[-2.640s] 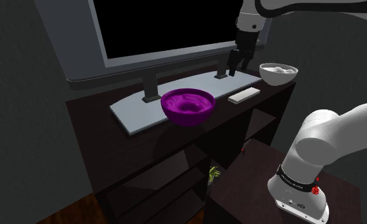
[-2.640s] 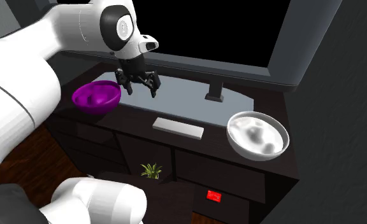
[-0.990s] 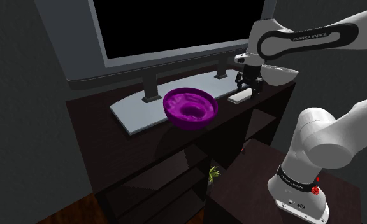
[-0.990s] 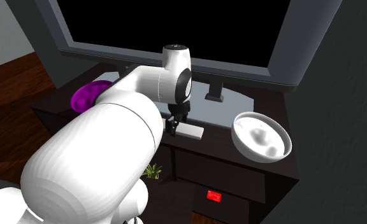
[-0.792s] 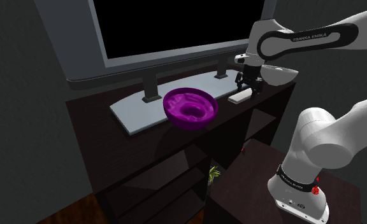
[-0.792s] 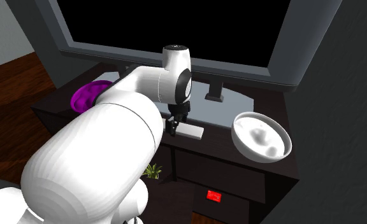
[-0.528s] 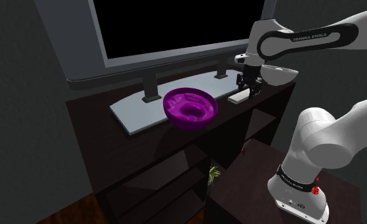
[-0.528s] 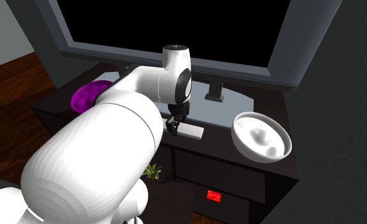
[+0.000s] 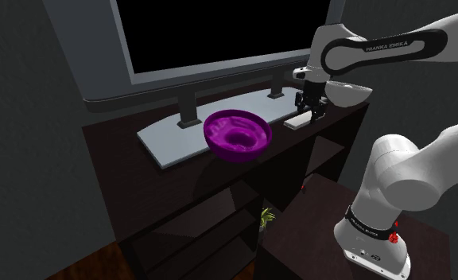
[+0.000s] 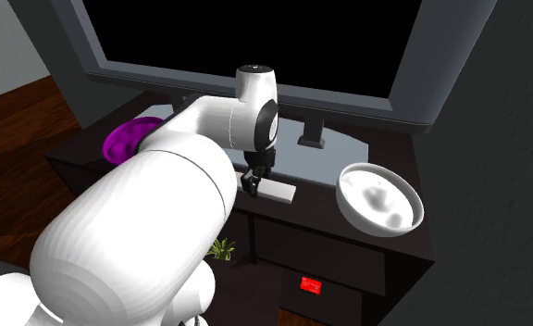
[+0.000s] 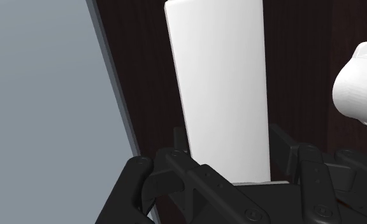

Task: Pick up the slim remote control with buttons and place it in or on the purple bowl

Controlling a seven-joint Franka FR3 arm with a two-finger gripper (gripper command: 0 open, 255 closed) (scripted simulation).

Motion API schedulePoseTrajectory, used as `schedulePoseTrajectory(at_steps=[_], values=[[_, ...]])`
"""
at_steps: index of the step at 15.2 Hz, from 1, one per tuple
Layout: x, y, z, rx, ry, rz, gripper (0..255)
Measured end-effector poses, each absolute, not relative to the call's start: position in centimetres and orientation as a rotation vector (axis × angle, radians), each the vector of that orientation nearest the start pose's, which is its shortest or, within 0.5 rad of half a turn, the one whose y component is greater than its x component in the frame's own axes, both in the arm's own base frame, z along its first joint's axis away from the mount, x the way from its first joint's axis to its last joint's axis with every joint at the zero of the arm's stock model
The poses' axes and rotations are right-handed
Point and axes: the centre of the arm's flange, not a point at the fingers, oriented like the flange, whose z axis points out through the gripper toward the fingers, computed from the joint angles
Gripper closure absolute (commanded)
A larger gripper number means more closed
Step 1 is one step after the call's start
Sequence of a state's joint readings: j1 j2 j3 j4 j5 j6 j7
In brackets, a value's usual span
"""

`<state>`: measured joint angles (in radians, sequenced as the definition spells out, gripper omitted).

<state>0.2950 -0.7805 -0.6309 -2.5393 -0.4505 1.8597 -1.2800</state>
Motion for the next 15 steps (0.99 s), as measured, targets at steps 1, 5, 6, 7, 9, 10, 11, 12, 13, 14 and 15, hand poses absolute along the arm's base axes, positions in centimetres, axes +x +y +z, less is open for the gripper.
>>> schedulePoseTrajectory(at_steps=[1, 5, 6, 7, 9, 10, 11, 12, 13, 14, 15], values=[[32.4, -16.2, 47.0, -2.587, -1.814, -0.022, 255], [32.4, -16.1, 48.6, -2.586, -1.812, -0.020, 255], [32.3, -16.2, 49.1, -2.586, -1.811, -0.020, 255], [32.4, -16.2, 49.5, -2.586, -1.811, -0.020, 255], [32.4, -16.3, 50.6, -2.586, -1.811, -0.020, 255], [32.4, -16.3, 51.2, -2.586, -1.811, -0.020, 255], [32.4, -16.2, 51.6, -2.586, -1.811, -0.020, 255], [32.4, -16.2, 52.2, -2.586, -1.811, -0.020, 255], [32.4, -16.2, 52.6, -2.586, -1.811, -0.020, 255], [32.4, -16.2, 53.1, -2.586, -1.811, -0.020, 255], [32.4, -16.1, 53.7, -2.586, -1.811, -0.020, 255]])
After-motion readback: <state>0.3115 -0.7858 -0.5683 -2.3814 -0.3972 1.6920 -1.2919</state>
